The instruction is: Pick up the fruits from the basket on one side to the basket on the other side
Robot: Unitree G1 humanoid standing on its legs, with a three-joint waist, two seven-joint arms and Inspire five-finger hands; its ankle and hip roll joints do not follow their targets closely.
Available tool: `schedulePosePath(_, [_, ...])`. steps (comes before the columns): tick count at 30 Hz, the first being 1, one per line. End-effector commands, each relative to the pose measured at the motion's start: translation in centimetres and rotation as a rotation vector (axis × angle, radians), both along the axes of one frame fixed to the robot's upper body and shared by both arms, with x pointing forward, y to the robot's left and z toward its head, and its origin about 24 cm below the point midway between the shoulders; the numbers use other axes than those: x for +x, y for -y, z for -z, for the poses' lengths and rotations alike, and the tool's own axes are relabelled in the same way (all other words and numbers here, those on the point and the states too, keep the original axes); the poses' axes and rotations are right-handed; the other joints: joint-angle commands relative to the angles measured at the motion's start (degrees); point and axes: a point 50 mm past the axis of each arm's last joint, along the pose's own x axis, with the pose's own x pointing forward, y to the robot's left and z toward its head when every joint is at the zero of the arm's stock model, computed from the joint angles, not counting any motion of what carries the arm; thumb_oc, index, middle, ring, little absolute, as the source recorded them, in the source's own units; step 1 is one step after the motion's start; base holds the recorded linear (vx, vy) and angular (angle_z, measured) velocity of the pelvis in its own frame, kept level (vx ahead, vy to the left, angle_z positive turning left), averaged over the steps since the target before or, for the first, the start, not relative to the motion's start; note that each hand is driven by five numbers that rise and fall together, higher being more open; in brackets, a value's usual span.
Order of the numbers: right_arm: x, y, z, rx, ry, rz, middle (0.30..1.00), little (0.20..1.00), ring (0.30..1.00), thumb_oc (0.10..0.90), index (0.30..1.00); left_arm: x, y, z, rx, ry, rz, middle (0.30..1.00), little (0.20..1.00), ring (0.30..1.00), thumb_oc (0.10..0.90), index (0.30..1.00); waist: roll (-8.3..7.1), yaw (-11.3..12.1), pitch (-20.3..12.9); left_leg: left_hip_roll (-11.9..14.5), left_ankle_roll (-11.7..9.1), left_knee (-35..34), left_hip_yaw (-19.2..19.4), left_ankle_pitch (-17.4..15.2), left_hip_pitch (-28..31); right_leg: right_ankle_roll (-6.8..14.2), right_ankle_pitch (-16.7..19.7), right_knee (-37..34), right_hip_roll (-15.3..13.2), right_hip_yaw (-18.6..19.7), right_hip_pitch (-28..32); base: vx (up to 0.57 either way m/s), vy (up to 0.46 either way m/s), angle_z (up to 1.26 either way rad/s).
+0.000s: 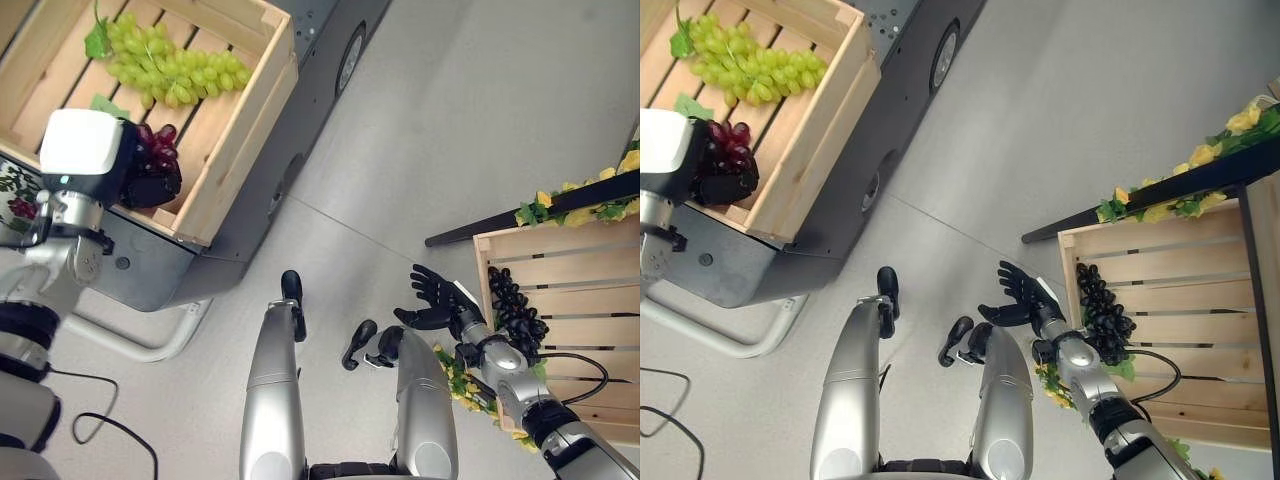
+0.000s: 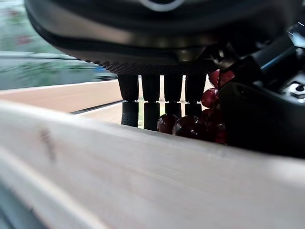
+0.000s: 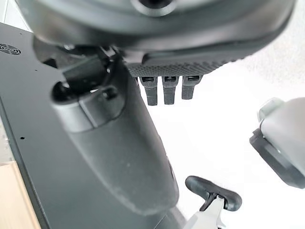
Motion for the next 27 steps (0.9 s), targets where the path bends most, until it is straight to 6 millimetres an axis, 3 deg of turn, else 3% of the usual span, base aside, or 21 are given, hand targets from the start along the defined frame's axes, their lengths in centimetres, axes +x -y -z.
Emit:
schedulePosePath(1, [0.0, 1.4, -1.7, 0.007, 0.097, 0.078, 0.900, 0.900, 0.900, 0.800, 0.900, -1.4, -1.9, -4.2, -0.147, 0.277, -0.021, 0.300, 0.300, 0.300, 0.400, 0.300, 1.19, 1.6, -0.5, -1.1, -1.2, 0.9, 1.8, -11.9, 9.6, 0.8, 7.9, -6.6, 0.9, 1.1, 3.4, 0.03, -0.011, -0.05])
schedulePosePath(9, [-1.1, 0.3, -1.1, 0.021, 0.091, 0.078, 0.900, 0.900, 0.900, 0.800, 0.900, -2.6, -2.8, -4.3, -0.368, 0.429, -0.032, 0.300, 0.300, 0.300, 0.400, 0.300, 2.76, 1.0, -0.7, -3.0, -0.8, -4.6, 2.2, -11.2, 19.1, 1.3, 8.4, -11.1, 0.5, 1.5, 11.1, 0.04, -0.018, -0.03])
schedulePosePath(19, [-2.8, -0.5, 0.2, 0.017, 0.078, 0.074, 0.900, 0.900, 0.900, 0.800, 0.900, -4.6, -4.0, -4.3, -0.710, 0.622, 0.078, 0.300, 0.300, 0.300, 0.400, 0.300, 6.22, 0.4, -6.9, -5.7, -0.3, -14.3, 1.4, -9.9, 30.4, 2.8, 10.3, -20.9, 0.8, 1.3, 21.2, 0.07, -0.032, -0.04])
schedulePosePath(27, [-3.5, -1.4, 1.0, 0.042, 0.057, 0.093, 0.900, 0.900, 0.900, 0.800, 0.900, -5.2, -5.3, -5.0, -0.874, 0.720, 0.101, 0.300, 0.300, 0.300, 0.400, 0.300, 7.57, -0.3, -11.2, -6.1, -0.7, -19.7, 1.5, -9.4, 36.6, 3.5, 11.8, -28.8, 2.1, 0.9, 27.7, 0.06, -0.056, -0.02])
